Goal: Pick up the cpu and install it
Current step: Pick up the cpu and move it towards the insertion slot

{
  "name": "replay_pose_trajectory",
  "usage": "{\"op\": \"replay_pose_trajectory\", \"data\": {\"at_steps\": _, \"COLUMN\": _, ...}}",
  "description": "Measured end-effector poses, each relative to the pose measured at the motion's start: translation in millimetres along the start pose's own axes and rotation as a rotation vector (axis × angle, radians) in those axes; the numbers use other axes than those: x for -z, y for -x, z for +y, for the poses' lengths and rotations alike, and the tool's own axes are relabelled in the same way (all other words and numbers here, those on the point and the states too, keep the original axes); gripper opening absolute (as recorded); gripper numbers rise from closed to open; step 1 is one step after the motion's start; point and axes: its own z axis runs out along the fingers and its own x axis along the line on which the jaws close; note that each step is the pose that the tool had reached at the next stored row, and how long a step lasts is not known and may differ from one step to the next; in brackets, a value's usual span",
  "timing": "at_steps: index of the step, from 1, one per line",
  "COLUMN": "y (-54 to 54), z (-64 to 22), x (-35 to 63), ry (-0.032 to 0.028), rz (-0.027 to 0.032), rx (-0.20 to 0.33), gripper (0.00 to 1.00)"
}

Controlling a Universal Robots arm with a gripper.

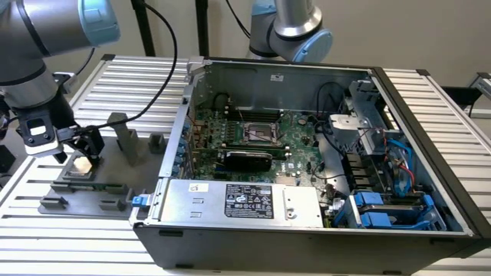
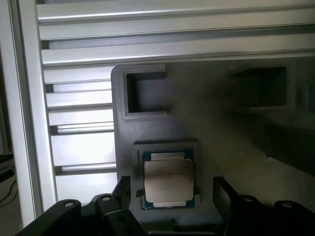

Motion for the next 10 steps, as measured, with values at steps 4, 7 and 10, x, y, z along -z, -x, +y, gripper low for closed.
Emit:
{"op": "replay_pose_trajectory", "data": {"at_steps": 4, "y": -0.2, "z": 0.1, "x": -7.2, "ry": 0.0022, "rz": 0.0002, "rx": 0.0, "gripper": 0.77}}
{"op": "replay_pose_trajectory", "data": {"at_steps": 7, "y": -0.1, "z": 0.2, "x": -10.8, "ry": 0.0053, "rz": 0.0005, "rx": 0.0, "gripper": 0.77}}
{"op": "replay_pose_trajectory", "data": {"at_steps": 10, "y": 0.2, "z": 0.2, "x": -12.5, "ry": 0.0069, "rz": 0.0005, "rx": 0.0, "gripper": 0.77}}
